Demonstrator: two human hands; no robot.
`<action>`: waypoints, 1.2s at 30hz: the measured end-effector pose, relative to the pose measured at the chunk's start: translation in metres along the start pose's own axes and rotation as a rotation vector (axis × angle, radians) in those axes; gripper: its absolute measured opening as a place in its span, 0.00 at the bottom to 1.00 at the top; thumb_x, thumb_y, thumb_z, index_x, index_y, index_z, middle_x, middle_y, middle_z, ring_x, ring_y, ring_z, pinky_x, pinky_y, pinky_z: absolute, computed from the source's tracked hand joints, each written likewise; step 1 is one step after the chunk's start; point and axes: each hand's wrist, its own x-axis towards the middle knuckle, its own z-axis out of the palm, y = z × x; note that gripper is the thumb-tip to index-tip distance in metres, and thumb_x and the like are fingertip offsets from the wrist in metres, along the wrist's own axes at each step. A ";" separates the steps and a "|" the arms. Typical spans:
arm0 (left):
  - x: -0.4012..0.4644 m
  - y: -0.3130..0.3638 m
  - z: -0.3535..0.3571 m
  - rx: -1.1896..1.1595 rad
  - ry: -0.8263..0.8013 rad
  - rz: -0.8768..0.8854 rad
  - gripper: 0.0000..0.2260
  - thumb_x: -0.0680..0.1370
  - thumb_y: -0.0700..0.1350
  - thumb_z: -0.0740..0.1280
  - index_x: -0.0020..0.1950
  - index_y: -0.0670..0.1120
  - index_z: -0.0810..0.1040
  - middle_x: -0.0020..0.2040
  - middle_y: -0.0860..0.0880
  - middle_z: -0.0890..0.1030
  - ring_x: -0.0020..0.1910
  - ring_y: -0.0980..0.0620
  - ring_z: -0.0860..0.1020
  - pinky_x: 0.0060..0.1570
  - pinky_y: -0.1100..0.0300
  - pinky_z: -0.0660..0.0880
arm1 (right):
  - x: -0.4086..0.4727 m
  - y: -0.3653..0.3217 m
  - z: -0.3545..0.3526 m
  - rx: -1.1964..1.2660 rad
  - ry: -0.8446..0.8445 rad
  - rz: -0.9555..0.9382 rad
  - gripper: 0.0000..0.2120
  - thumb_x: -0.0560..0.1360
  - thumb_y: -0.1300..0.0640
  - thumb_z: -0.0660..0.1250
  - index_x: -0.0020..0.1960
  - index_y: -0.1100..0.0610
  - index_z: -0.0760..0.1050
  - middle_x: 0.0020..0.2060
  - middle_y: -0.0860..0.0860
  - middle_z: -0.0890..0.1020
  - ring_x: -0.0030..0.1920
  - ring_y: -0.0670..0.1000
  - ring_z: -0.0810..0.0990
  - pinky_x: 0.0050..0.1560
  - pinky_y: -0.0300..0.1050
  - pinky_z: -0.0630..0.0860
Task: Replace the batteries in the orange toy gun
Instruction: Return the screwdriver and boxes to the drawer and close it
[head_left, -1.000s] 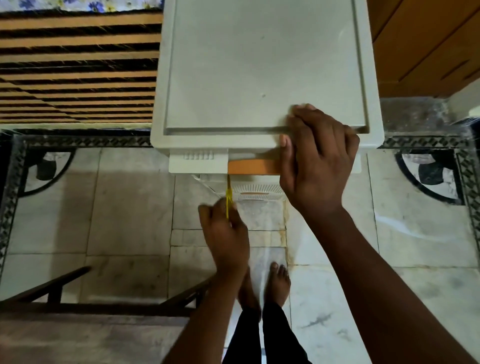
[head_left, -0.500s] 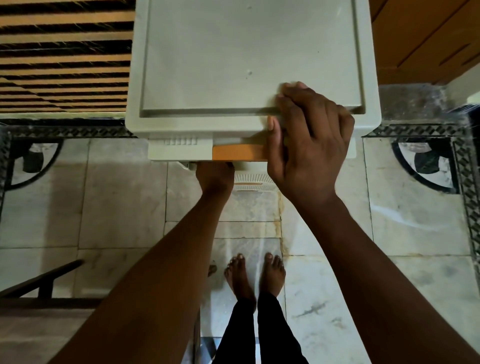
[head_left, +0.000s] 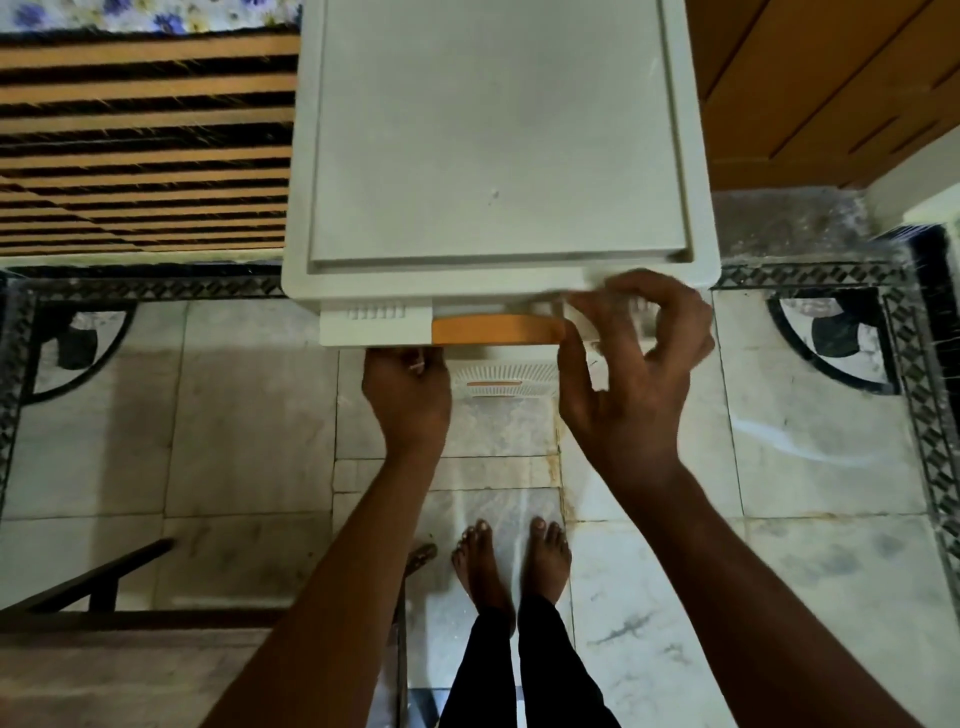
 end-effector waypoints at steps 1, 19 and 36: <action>-0.005 0.009 -0.010 -0.140 0.013 -0.109 0.06 0.77 0.36 0.70 0.52 0.45 0.82 0.46 0.48 0.85 0.46 0.50 0.83 0.45 0.69 0.76 | -0.003 -0.002 -0.006 0.012 -0.010 0.094 0.09 0.78 0.62 0.73 0.58 0.60 0.83 0.58 0.63 0.78 0.61 0.61 0.75 0.61 0.56 0.70; -0.028 0.063 -0.089 -0.328 0.077 -0.267 0.09 0.84 0.42 0.64 0.61 0.41 0.81 0.50 0.44 0.86 0.39 0.51 0.85 0.36 0.61 0.78 | 0.010 -0.003 -0.036 0.611 -0.062 1.174 0.13 0.80 0.61 0.70 0.64 0.61 0.80 0.48 0.56 0.86 0.39 0.50 0.81 0.37 0.36 0.77; -0.140 -0.009 -0.135 0.184 0.005 -0.195 0.04 0.86 0.46 0.58 0.56 0.52 0.72 0.50 0.48 0.82 0.47 0.44 0.84 0.47 0.45 0.83 | -0.115 -0.018 -0.091 0.232 -0.246 1.032 0.21 0.86 0.40 0.55 0.45 0.55 0.70 0.36 0.51 0.77 0.39 0.59 0.79 0.46 0.64 0.80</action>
